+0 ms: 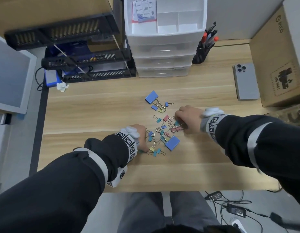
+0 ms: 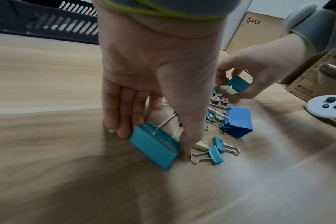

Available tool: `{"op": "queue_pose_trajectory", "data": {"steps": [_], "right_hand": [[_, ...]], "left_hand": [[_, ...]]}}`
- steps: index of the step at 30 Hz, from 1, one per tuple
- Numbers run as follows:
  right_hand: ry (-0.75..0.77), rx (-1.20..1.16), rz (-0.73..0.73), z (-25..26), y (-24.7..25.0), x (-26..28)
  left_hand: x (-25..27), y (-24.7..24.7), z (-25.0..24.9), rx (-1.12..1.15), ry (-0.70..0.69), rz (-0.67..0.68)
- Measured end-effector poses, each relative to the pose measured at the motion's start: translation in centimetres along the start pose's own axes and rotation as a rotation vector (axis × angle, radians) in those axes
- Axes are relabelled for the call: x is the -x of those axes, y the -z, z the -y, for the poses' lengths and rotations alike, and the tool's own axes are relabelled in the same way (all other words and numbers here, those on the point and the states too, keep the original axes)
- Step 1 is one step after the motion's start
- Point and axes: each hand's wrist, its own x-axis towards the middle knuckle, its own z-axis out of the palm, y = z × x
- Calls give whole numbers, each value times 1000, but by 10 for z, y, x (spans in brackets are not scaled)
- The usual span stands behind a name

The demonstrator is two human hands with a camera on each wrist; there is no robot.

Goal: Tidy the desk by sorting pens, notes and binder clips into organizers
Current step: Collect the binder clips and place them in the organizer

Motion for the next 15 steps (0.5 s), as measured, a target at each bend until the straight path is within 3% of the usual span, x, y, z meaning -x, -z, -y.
{"op": "queue_pose_trajectory", "data": {"steps": [4,10,15], "right_hand": [[-6,-132,-24,-5,3,7],[-14,-194,81,9,5,9],[45,-234,82,29,4,5]], "left_hand": [[3,-2,-5,-17,-2,-40],[5,-2,-8,62,51,-118],[9,-4,-12,65,72,-76]]}}
